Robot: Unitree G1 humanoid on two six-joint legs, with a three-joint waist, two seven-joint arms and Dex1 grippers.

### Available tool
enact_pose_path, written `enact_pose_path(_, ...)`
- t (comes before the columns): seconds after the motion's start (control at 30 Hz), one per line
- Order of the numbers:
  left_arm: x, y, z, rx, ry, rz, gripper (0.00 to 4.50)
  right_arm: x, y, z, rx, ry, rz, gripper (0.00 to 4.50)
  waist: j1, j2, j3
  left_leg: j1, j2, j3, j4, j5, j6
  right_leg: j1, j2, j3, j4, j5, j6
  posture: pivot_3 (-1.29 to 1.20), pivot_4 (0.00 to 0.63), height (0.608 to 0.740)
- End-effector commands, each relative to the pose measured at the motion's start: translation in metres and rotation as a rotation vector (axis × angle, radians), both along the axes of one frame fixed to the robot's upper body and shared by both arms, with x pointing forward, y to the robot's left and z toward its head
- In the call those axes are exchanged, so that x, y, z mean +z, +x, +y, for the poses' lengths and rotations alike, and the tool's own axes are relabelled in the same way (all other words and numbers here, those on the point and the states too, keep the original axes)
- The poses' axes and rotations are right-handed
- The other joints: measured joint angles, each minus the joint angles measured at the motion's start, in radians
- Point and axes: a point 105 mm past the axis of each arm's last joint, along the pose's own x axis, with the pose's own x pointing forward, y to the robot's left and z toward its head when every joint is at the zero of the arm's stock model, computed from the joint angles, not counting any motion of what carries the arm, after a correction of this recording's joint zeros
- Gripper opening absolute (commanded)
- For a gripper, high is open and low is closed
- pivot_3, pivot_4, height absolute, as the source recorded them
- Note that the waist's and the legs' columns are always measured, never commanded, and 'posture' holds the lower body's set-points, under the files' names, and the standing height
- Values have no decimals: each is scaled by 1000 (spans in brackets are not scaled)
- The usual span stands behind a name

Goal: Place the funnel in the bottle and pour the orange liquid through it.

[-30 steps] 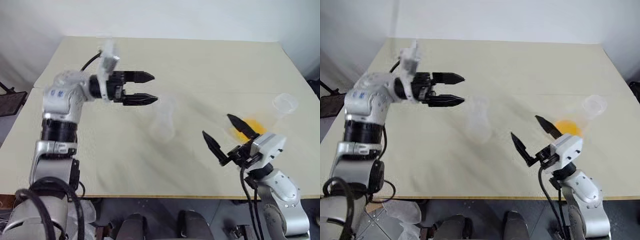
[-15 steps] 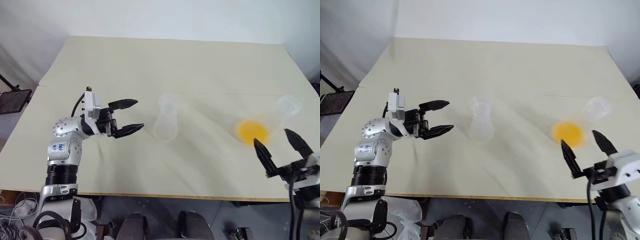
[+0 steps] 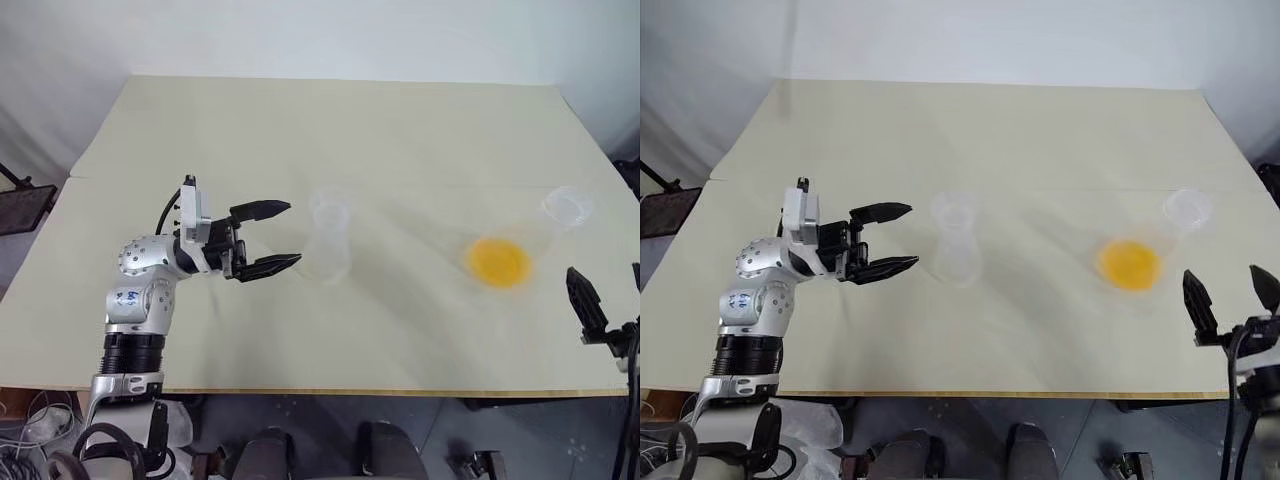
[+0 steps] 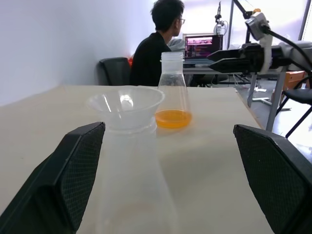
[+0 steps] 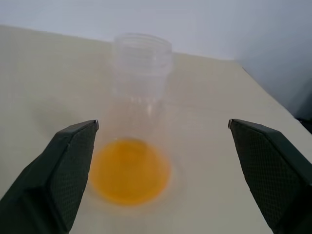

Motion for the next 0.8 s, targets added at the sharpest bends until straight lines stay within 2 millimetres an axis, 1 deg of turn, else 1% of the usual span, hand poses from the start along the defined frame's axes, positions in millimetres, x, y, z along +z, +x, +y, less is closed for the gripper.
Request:
enact_pose_path(0.03, 7, -7, -2, -19, -14, -26, 4482, 4, 15, 0, 63, 52, 54, 4500, 0, 0, 0, 0, 0, 0, 0, 0, 0, 0, 0, 0, 0, 0, 0, 0, 150, 740)
enact_pose_path(0.2, 8, -13, -3, 1, -26, -27, 4482, 13, 38, -3, 90, 103, 67, 4500, 1, 0, 0, 0, 0, 0, 0, 0, 0, 0, 0, 0, 0, 0, 0, 0, 150, 740)
enact_pose_path(0.37, 7, -16, 0, 23, -26, -22, 4482, 20, 57, 3, 156, 99, 72, 4500, 1, 0, 0, 0, 0, 0, 0, 0, 0, 0, 0, 0, -1, 0, 0, 0, 150, 740)
enact_pose_path(0.5, 7, -18, 2, 37, -21, -26, 4482, 24, 72, 4, 169, 92, 69, 4500, 1, 0, 0, 0, 0, 0, -1, 0, 0, 0, 0, 0, -1, 0, 0, 0, 150, 740)
enact_pose_path(0.7, 8, -20, 1, 38, -20, -28, 4482, 27, 81, 6, 189, 102, 51, 4500, 2, 0, 0, -1, 0, 1, -1, 0, 0, 0, 0, -1, -1, 0, 0, 0, 150, 740)
enact_pose_path(0.8, 8, -21, 2, 39, -18, -29, 4500, 29, 83, 7, 193, 110, 27, 3921, 1, 0, 0, -2, 0, 1, -1, 0, 0, 0, 0, -2, -1, 0, 0, 0, 150, 740)
